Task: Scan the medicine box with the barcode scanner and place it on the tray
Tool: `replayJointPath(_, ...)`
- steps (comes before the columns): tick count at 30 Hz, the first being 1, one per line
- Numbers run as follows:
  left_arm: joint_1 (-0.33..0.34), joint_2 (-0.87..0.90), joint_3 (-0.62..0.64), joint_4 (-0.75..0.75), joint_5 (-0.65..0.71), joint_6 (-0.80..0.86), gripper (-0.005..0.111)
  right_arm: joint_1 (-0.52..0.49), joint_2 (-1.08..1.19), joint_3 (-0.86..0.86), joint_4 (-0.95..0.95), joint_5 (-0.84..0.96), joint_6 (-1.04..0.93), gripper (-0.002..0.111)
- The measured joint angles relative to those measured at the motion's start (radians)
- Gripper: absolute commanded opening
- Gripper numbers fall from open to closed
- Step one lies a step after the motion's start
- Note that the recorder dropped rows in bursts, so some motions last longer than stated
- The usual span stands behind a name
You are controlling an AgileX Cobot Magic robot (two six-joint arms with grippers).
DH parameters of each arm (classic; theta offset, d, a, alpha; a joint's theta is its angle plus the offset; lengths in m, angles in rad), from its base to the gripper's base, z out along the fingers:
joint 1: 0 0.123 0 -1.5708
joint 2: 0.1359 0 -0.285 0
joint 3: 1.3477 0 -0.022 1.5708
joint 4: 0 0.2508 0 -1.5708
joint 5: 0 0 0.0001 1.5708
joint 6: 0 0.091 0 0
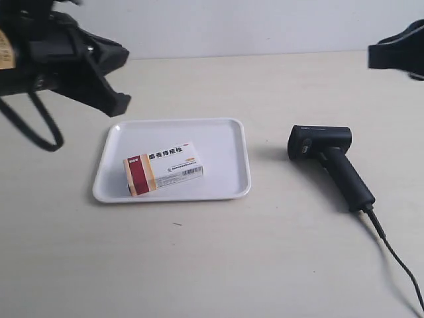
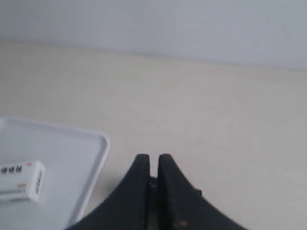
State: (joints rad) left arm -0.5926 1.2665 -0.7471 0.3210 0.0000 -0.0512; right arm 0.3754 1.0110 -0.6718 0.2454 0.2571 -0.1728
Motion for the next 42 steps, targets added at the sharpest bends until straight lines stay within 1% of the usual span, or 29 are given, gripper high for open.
replayJointPath(1, 0.0, -0.046, 0.032, -0.003, -0.009, -0.022, 0.002, 0.0, -0.047, 0.026, 0.005, -0.022, 0.0, 0.0)
replayJointPath(4, 0.0, -0.204, 0.181, -0.007, -0.077, -0.105, 0.002, 0.0, -0.196, 0.133, 0.012, -0.087, 0.0, 0.0)
replayJointPath(6, 0.0, -0.296, 0.27, -0.009, -0.115, -0.148, 0.002, 0.0, -0.271, 0.183, 0.014, -0.1, 0.0, 0.0)
replayJointPath(10, 0.0, -0.486, 0.4, -0.009, -0.137, -0.178, 0.002, 0.0, -0.381, 0.226, 0.014, -0.105, 0.0, 0.0)
replayJointPath(15, 0.0, -0.628, 0.461, -0.01, -0.138, -0.184, 0.002, 0.0, -0.471, 0.229, 0.017, -0.111, 0.0, 0.0)
replayJointPath(20, 0.0, -0.697, 0.474, -0.01, -0.138, -0.184, 0.002, 0.0, -0.511, 0.229, 0.017, -0.113, 0.0, 0.0)
replayJointPath(23, 0.024, -0.756, 0.499, -0.002, -0.146, -0.166, 0.002, 0.0, -0.519, 0.229, 0.017, -0.113, 0.0, 0.0)
replayJointPath(25, 0.095, -0.831, 0.544, 0.005, -0.15, -0.163, 0.002, 0.0, -0.52, 0.229, 0.017, -0.113, 0.0, 0.0)
replayJointPath(31, 0.454, -1.049, 0.695, 0.005, -0.149, -0.231, 0.002, 0.0, -0.52, 0.229, 0.017, -0.113, 0.0, 0.0)
replayJointPath(32, 0.507, -1.074, 0.708, 0.005, -0.149, -0.236, 0.002, 0.0, -0.52, 0.229, 0.017, -0.113, 0.0, 0.0)
replayJointPath(34, 0.587, -1.111, 0.724, 0.005, -0.149, -0.241, 0.002, 0.0, -0.52, 0.229, 0.018, -0.113, 0.0, 0.0)
replayJointPath(35, 0.621, -1.124, 0.733, 0.007, -0.149, -0.246, 0.002, 0.0, -0.52, 0.229, 0.018, -0.113, 0.0, 0.0)
replayJointPath(38, 0.674, -1.15, 0.744, 0.009, -0.149, -0.247, 0.002, 0.0, -0.52, 0.229, 0.018, -0.113, 0.0, 0.0)
replayJointPath(40, 0.683, -1.163, 0.744, -0.004, -0.13, -0.226, 0.002, 0.0, -0.52, 0.229, 0.018, -0.113, 0.0, 0.0)
replayJointPath(42, 0.686, -1.173, 0.744, -0.053, -0.105, -0.181, 0.002, 0.0, -0.52, 0.229, 0.018, -0.113, 0.0, 0.0)
